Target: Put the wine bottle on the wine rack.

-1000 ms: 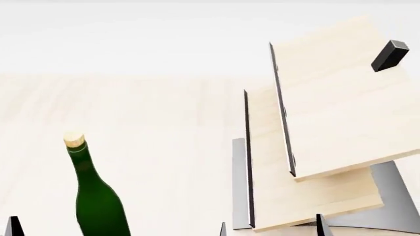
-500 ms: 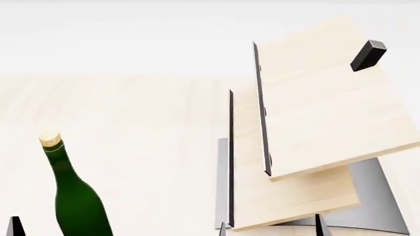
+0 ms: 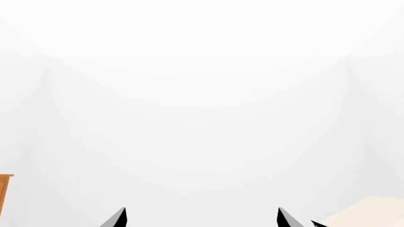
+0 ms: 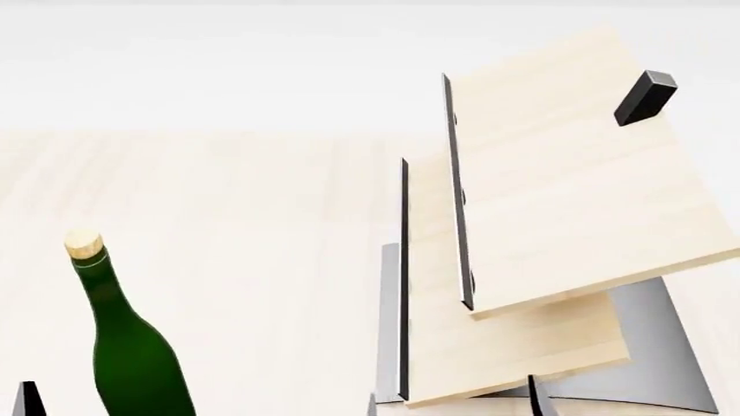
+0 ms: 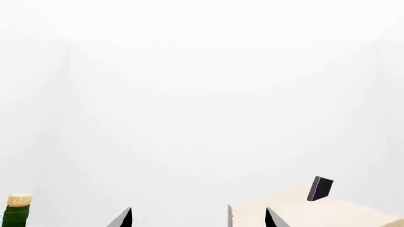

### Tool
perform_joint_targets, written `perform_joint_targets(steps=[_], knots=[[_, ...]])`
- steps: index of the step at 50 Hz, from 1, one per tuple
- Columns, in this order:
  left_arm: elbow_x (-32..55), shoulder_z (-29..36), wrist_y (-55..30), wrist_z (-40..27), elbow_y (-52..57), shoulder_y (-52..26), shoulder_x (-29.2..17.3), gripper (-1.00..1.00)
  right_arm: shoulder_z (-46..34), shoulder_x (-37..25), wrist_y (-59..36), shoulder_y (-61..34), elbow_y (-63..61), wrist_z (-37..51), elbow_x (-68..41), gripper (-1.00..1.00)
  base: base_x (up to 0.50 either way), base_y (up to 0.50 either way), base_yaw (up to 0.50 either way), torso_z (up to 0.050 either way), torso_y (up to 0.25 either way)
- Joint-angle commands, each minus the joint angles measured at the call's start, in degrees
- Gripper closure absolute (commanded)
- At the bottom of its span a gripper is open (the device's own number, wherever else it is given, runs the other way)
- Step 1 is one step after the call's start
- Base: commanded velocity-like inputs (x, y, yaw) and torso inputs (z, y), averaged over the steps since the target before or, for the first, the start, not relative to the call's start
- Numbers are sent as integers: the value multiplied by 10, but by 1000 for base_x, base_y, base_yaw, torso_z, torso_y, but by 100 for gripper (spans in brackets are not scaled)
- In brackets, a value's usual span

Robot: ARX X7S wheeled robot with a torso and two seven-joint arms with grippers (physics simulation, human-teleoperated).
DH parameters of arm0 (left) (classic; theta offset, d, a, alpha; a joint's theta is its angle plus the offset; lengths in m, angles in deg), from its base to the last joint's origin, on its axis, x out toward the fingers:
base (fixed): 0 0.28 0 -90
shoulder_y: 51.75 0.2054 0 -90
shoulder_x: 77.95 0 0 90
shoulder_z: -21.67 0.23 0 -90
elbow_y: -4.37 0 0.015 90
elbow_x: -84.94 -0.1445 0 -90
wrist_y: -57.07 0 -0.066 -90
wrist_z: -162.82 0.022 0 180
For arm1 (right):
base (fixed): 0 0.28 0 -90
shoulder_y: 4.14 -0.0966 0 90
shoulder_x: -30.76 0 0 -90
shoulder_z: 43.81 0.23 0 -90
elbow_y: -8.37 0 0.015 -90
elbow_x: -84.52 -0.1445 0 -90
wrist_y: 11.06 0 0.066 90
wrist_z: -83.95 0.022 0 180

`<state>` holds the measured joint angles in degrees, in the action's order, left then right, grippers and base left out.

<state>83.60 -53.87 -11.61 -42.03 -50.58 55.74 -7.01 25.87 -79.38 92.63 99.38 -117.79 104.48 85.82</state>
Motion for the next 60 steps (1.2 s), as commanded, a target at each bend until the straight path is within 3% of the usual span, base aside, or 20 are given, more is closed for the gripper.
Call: perform_joint_targets(steps=[1, 17, 23, 28, 33, 35, 36, 39, 41, 45, 48, 52, 60], knots=[[-2, 2, -4, -3, 4, 0, -2, -100, -16, 8, -36, -15, -14, -2, 23, -100, 0, 0, 0, 0, 0], [-3, 6, -1, -5, -2, -2, -4, -100, 3, 34, -166, -115, -62, -15, -3, -100, 0, 0, 0, 0, 0], [-7, 10, -2, -6, 1, 0, -4, -100, -2, 53, -272, -184, -76, -27, -14, -100, 0, 0, 0, 0, 0], [-10, 12, -3, -7, 4, 2, -5, -100, -4, 59, -363, -306, -72, -57, -16, -100, 0, 0, 0, 0, 0], [-10, 13, -5, -7, 1, -2, -5, -100, 22, 65, -452, -409, -47, -103, -80, -100, 0, 0, 0, 0, 0], [-10, 13, -9, -7, 4, -2, -6, -100, 67, 84, -492, -427, -36, -156, -194, -100, 0, 0, 0, 0, 0], [-8, 12, -12, -7, 6, -3, -7, -100, 31, 62, -459, -438, -19, -176, -156, -100, 0, 0, 0, 0, 0], [-6, 11, -14, -8, 8, -3, -7, -100, 36, 62, -505, -463, -7, -192, -189, -100, 0, 0, 0, 0, 0], [-7, 13, -13, -8, 5, -4, -7, -100, 61, 64, -587, -495, 7, -227, -272, -100, 0, 0, 0, 0, 0], [-6, 13, -15, -9, 5, -6, -8, -100, 62, 53, -683, -543, 26, -261, -338, -100, 0, 0, 0, 0, 0], [-7, 13, -14, -10, 4, -5, -8, -100, 62, 52, -698, -569, 56, -294, -367, -100, 0, 0, 0, 0, 0], [-6, 13, -17, -10, 4, -7, -9, -100, 124, 79, -772, -613, 105, -311, -463, -100, 0, 0, 0, 0, 0], [-3, 12, -21, -12, 4, -9, -11, -100, 142, 75, -854, -660, 148, -373, -573, -100, 0, 0, 0, 0, 0]])
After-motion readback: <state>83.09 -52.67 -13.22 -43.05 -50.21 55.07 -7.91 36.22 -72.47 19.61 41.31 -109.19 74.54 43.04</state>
